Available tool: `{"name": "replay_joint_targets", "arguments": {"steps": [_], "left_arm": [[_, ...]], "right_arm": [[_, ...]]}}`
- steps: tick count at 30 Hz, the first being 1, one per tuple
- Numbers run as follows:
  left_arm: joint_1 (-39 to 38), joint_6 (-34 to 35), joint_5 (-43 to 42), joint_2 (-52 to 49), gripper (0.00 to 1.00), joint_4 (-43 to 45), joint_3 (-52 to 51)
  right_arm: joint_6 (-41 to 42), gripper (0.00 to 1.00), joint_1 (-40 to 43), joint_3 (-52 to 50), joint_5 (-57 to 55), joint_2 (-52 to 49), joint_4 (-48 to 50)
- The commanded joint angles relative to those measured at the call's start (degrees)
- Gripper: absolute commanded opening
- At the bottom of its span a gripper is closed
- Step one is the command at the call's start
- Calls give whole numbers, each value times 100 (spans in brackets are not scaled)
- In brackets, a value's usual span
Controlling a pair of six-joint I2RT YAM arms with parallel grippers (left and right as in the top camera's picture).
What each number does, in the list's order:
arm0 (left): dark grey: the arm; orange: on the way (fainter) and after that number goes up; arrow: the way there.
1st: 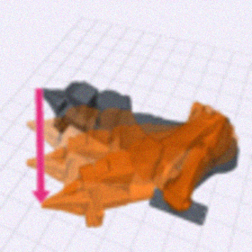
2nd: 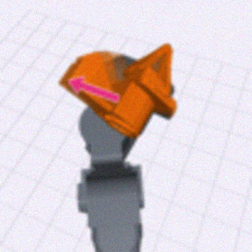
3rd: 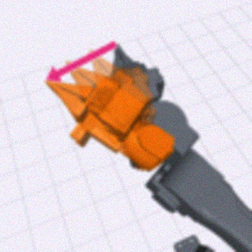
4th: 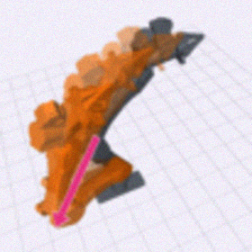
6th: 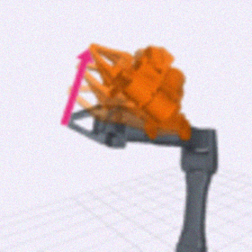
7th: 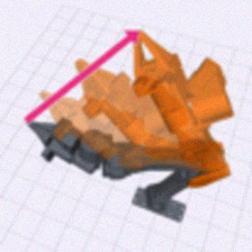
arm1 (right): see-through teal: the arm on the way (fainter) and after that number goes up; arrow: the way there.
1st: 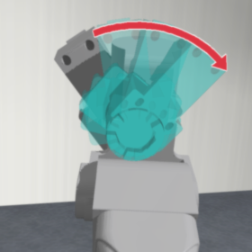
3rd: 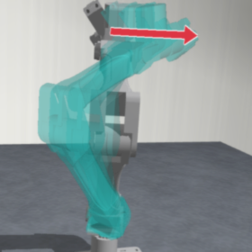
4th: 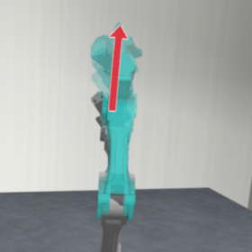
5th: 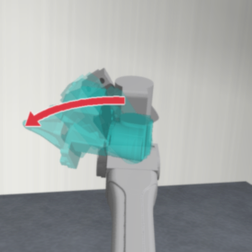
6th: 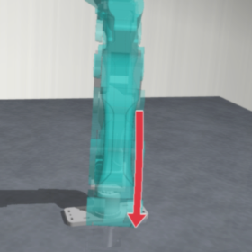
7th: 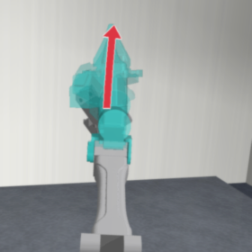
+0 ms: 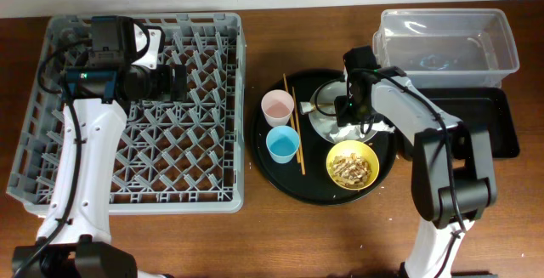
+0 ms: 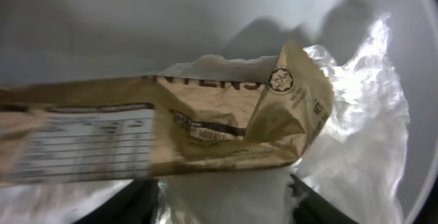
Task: Sort waste into correct bins and load items into the dishwasher rack
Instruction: 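Grasp the tissue and gold wrapper on the plate with the right gripper, then carry the tissue and wrapper to the clear bin and release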
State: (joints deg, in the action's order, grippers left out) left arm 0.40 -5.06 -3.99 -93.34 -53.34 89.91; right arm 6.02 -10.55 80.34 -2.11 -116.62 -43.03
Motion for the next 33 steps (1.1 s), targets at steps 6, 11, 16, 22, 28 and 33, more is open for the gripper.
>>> {"name": "replay_joint_targets", "arguments": {"steps": [6, 11, 16, 22, 28, 33], "left_arm": [[15, 52, 61, -31, 100, 13, 133], [13, 50, 61, -31, 100, 98, 133], [15, 52, 61, -31, 100, 101, 133], [13, 52, 59, -31, 100, 103, 133], [15, 50, 66, -31, 100, 122, 131], [15, 52, 61, -31, 100, 109, 131]], "right_arm": [[15, 4, -57, 1792, 238, 835, -2100], [697, 4, 732, 3119, -2063, 824, -1060], [691, 4, 1646, 3121, -1484, -330, 767], [649, 98, 1646, 3368, -424, -363, 262], [1366, 63, 813, 3311, 1674, 444, -2129], [3786, 64, 7, 2090, 302, 374, -1665]]}}
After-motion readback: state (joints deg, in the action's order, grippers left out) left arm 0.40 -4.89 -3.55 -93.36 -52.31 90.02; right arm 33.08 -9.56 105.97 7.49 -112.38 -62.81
